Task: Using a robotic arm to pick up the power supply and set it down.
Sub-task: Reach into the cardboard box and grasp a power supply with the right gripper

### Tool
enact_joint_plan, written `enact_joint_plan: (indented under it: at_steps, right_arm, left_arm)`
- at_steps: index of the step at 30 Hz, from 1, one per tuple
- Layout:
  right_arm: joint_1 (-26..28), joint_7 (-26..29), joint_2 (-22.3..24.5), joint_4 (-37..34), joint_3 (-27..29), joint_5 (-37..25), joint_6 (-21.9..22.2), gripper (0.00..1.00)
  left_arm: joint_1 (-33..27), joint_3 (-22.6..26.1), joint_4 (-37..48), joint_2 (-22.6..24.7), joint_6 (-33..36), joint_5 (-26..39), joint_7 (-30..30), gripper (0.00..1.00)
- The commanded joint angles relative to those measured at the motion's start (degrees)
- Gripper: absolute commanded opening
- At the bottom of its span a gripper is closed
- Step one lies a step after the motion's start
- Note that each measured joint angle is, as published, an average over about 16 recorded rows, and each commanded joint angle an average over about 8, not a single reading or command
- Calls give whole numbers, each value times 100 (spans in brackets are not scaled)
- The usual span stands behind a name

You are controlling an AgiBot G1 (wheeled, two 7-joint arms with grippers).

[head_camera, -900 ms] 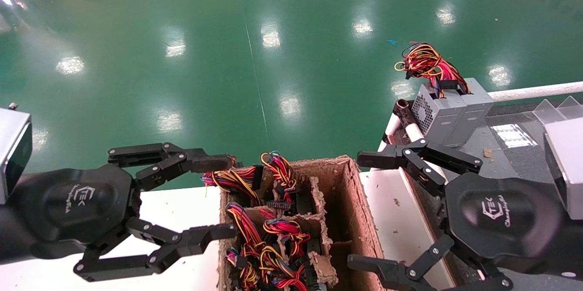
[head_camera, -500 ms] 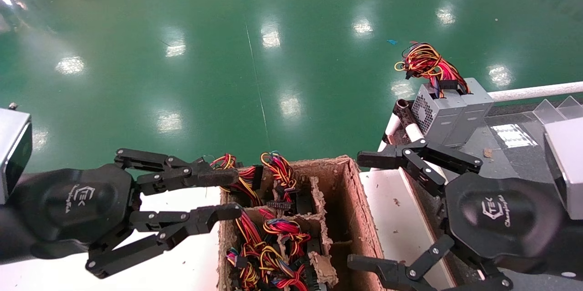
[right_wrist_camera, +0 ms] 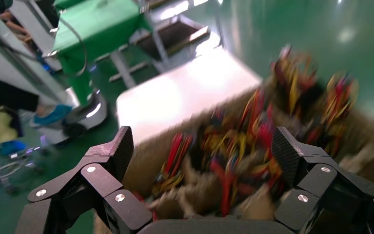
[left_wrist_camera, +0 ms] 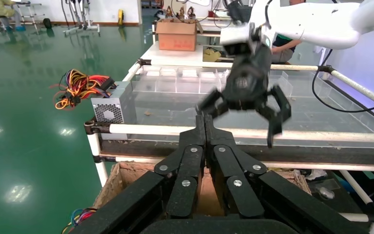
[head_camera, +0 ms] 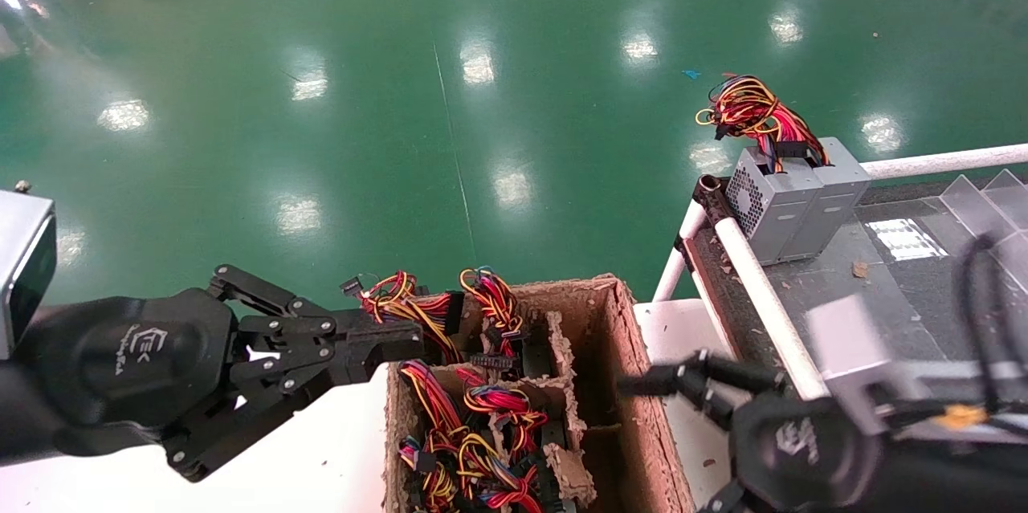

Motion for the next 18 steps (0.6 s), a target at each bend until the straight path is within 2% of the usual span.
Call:
enact_joint_plan:
  at_steps: [1,2,3,10,18]
  right_arm:
    - [27,194,-32,-35,-145,-171,-25,100]
    - [38,267,-51,-50,-214,-237,-68,100]
    - [48,332,-70,-65,-283,-297,-112,100]
    - [28,563,-166,-100,-722,-553,-321,100]
    - [-53,492,-329,-259,-1184,-702,-318,100]
  left_arm:
    - [0,0,0,0,0,0,0,81]
    - [0,0,0,0,0,0,0,94]
    - [0,0,0,0,0,0,0,100]
    - [0,1,0,0,0,0,0,100]
    - [0,1,0,0,0,-1,0,100]
